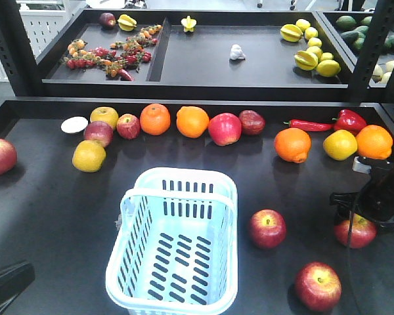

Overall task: Pick three apples into basket with both arms
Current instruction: 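Lower the right gripper onto the red apple nearest the robot's right side and close, then carry the red apple over the basket with the right gripper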

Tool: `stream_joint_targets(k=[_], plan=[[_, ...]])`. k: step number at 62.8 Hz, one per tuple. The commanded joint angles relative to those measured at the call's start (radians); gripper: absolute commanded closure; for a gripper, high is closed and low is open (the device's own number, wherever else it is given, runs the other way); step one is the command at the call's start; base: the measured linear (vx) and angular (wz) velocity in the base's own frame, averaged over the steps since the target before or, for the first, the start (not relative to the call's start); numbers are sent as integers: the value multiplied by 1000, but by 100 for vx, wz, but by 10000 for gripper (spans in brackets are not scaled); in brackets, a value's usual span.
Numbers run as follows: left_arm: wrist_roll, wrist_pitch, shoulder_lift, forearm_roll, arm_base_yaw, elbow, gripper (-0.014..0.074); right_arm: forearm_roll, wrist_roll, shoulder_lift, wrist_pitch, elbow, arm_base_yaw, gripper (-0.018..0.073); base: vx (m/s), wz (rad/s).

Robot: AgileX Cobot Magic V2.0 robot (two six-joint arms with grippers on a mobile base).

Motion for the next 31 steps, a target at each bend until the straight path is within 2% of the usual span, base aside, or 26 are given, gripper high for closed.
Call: stream_joint_targets(k=[1, 15, 31], plan=[[-9, -27, 9, 26, -3, -28, 602, 37, -21, -71, 7, -35, 3, 389, 0, 0], [-9, -27, 9, 26, -3, -28, 602, 39, -119, -235, 61, -46, 40, 391, 0, 0], [-9, -27, 9, 26, -3, -28, 602, 39, -157, -508, 122, -42, 171, 389, 0, 0]])
